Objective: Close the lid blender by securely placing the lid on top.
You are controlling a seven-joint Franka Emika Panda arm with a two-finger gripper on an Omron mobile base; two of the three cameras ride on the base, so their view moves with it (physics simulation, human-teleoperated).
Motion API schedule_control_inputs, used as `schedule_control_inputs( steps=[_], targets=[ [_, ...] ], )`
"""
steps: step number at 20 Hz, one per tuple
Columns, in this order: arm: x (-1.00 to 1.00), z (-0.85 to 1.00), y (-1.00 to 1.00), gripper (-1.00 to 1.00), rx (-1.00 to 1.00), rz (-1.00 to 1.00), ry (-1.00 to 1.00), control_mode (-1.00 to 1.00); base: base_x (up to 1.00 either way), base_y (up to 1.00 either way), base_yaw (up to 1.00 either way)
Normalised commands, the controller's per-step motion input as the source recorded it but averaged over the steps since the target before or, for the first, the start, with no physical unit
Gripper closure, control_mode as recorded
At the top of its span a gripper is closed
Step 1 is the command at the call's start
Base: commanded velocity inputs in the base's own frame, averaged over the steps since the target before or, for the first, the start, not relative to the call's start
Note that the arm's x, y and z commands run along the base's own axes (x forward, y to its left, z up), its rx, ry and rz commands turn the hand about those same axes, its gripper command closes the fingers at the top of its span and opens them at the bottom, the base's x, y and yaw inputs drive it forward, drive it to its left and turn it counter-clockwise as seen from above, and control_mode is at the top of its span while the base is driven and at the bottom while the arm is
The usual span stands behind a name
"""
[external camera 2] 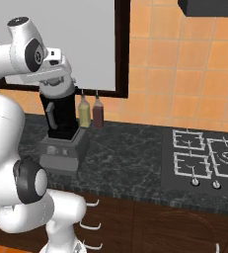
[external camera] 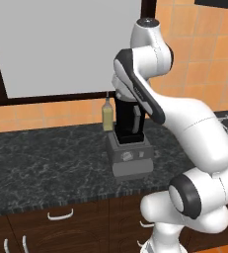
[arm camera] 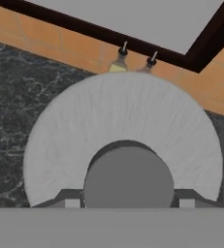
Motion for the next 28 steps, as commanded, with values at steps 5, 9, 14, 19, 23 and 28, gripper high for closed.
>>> schedule_control_inputs(
  steps=[5, 9, 14, 19, 23, 28],
  targets=[
    [0.02, -0.42, 0.12, 1.0, 0.0, 0.02, -0.03, -1.0, 0.0, 0.0, 0.0],
    [0.16, -0.32, 0.07, 1.0, 0.01, 0.03, -0.27, -1.0, 0.0, 0.0, 0.0],
    [0.42, -0.06, 0.16, 1.0, 0.03, 0.01, -0.19, -1.0, 0.0, 0.0, 0.0],
    [0.27, -0.49, 0.01, 1.0, 0.02, 0.02, 0.01, -1.0, 0.0, 0.0, 0.0],
    [-0.01, 0.25, -0.06, 1.0, 0.0, 0.01, 0.24, -1.0, 0.0, 0.0, 0.0],
    [0.03, 0.36, 0.0, 1.0, 0.0, 0.0, 0.18, -1.0, 0.0, 0.0, 0.0]
  ],
)
